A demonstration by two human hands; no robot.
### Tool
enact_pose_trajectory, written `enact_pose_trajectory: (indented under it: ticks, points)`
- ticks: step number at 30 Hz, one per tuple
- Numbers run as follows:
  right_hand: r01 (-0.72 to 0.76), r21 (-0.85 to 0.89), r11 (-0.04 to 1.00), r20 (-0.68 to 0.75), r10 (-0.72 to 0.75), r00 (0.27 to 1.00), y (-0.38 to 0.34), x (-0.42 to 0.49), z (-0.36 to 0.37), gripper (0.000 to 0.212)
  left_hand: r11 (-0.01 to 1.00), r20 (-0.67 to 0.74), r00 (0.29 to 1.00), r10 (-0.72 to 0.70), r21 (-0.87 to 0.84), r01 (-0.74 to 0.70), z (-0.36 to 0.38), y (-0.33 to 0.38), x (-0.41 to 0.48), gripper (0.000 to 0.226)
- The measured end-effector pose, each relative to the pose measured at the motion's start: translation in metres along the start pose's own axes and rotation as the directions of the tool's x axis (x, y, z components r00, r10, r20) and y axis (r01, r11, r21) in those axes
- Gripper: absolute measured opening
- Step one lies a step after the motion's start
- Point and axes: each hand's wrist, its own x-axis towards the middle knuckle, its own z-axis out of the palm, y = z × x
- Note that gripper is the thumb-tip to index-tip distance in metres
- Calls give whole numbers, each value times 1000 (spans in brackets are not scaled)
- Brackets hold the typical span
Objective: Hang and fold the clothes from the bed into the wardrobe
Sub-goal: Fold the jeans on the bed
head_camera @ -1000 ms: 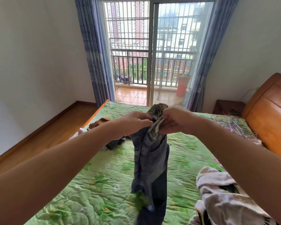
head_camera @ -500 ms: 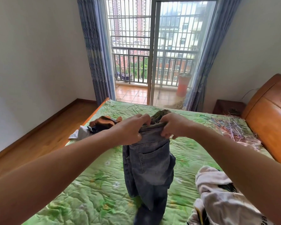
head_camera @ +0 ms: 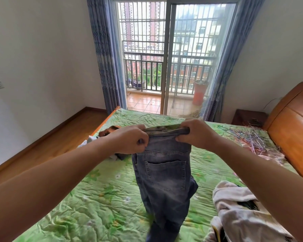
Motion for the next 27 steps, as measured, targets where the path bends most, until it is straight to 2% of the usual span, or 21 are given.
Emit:
enact_pose_trajectory:
  ticks: [1, 3, 5, 6, 8, 9, 10, 12, 14, 15, 17, 19, 20, 22, 24, 25, 27]
  points:
    - [-1, 43, 999, -56, 3, 998, -1, 0, -1, 31, 1000, -53, 999, -1, -24, -1, -1, -1, -1, 6]
    - [-22, 149, 989, -165, 47, 985, -3, 1, -6, 32, 997, -161, 987, -19, -80, 6, -5, -4, 0, 17]
    - [-37, 308, 951, -254, 120, 960, -6, 3, -13, 47, 982, -294, 955, -30, -189, -27, -15, -3, 4, 27]
    - [-39, 435, 900, -273, 173, 947, -8, 5, -18, 57, 967, -368, 929, -45, -248, -52, -23, -2, 6, 31]
    - [-27, 723, 690, -213, 259, 942, -9, 6, -29, 73, 927, -477, 873, -105, -365, -88, -40, 2, 13, 35]
    - [-22, 812, 583, -157, 255, 954, -7, 6, -32, 72, 903, -506, 850, -148, -419, -92, -48, 4, 16, 38]
    - [-30, 855, 518, -105, 230, 968, -6, 5, -34, 65, 869, -515, 834, -197, -485, -94, -56, 5, 19, 44]
    - [-42, 860, 509, -78, 211, 974, -4, 3, -33, 47, 749, -471, 835, -286, -653, -112, -69, 6, 22, 56]
    - [10, 847, 532, -149, 219, 964, -6, 5, -32, 41, 664, -417, 848, -327, -740, -108, -78, 8, 22, 68]
    - [40, 850, 525, -184, 224, 957, -10, 7, -32, 41, 686, -409, 853, -325, -723, -85, -84, 9, 22, 71]
    - [76, 868, 491, -218, 239, 946, -20, 14, -36, 44, 813, -413, 865, -286, -582, -9, -103, 10, 20, 70]
    - [88, 882, 464, -218, 235, 947, -31, 20, -38, 49, 951, -418, 888, -191, -304, 62, -125, 11, 18, 67]
    - [94, 882, 463, -216, 219, 951, -36, 21, -39, 48, 985, -411, 903, -128, -155, 69, -135, 15, 17, 72]
    - [117, 880, 460, -223, 182, 958, -45, 22, -39, 42, 998, -316, 948, -47, 13, 54, -149, 26, 24, 87]
    - [148, 873, 464, -238, 141, 961, -52, 22, -38, 42, 998, -145, 989, -39, 49, 46, -152, 41, 35, 93]
    - [156, 861, 483, -243, 122, 962, -54, 22, -39, 42, 998, -83, 996, -43, 41, 46, -152, 46, 41, 82]
    - [144, 820, 555, -235, 96, 967, -51, 23, -42, 42, 999, -58, 998, -38, 22, 40, -151, 48, 52, 44]
